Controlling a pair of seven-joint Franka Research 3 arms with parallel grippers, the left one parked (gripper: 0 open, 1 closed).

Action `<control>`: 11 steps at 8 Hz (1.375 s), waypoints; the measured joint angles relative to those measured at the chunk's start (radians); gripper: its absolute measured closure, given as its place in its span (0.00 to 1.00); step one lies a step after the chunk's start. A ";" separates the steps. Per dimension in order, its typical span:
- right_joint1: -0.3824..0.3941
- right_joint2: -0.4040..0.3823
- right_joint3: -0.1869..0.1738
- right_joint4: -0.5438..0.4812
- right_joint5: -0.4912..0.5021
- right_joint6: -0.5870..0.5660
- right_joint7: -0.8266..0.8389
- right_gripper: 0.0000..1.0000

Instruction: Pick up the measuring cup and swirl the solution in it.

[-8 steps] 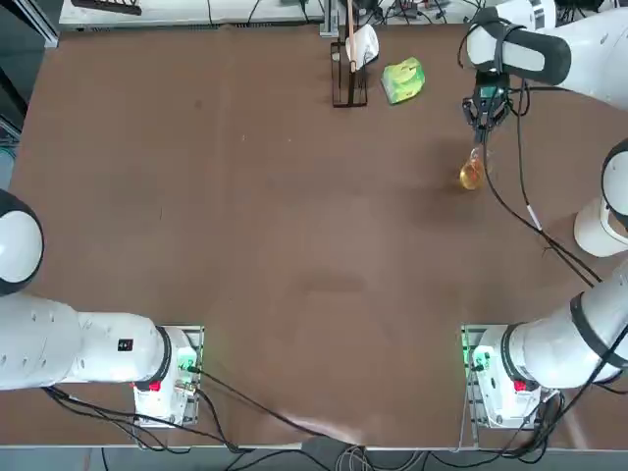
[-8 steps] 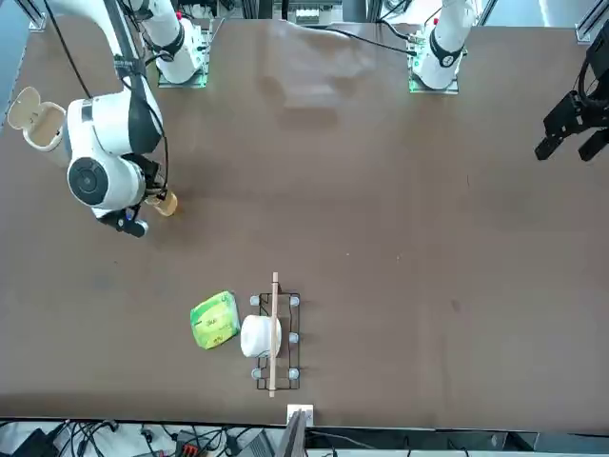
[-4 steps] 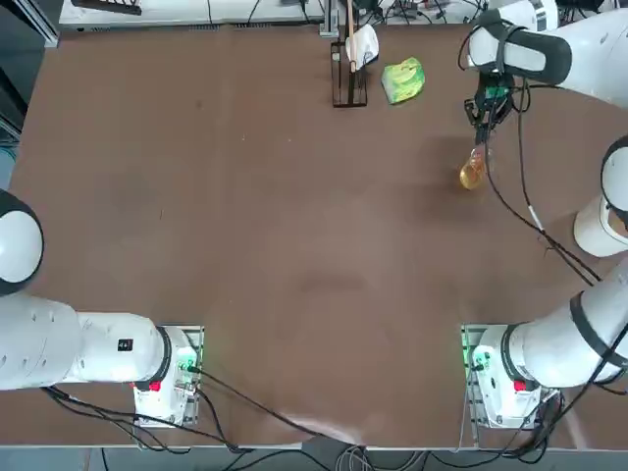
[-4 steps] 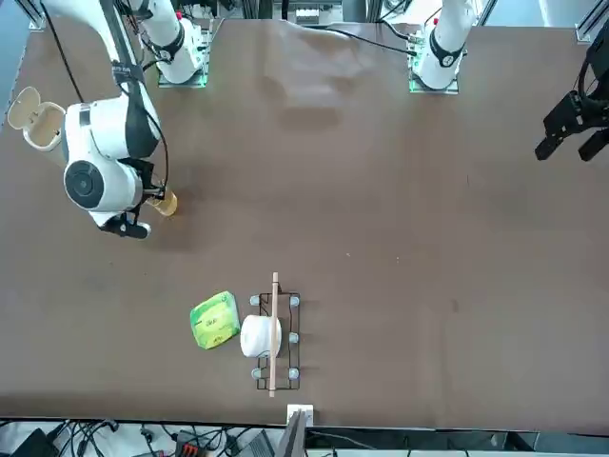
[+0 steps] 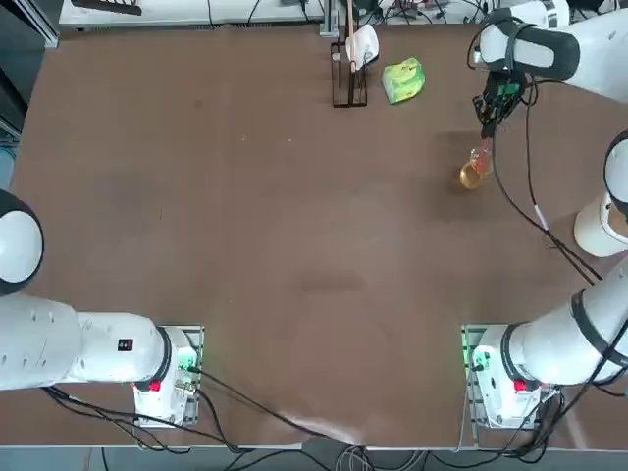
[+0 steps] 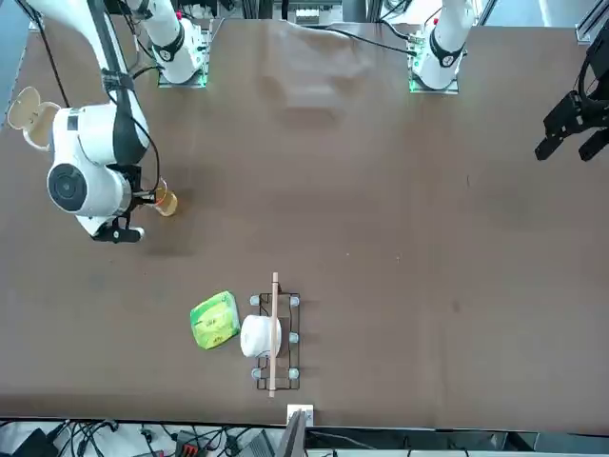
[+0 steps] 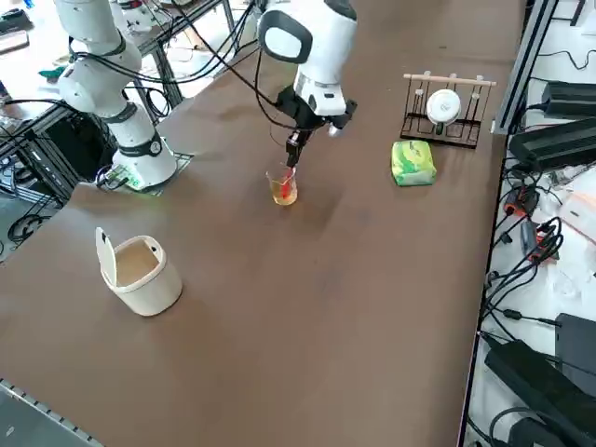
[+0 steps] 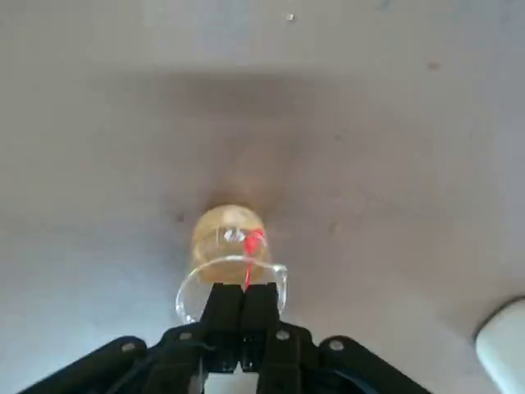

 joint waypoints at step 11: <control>-0.003 -0.027 0.004 -0.062 0.022 -0.010 -0.047 0.98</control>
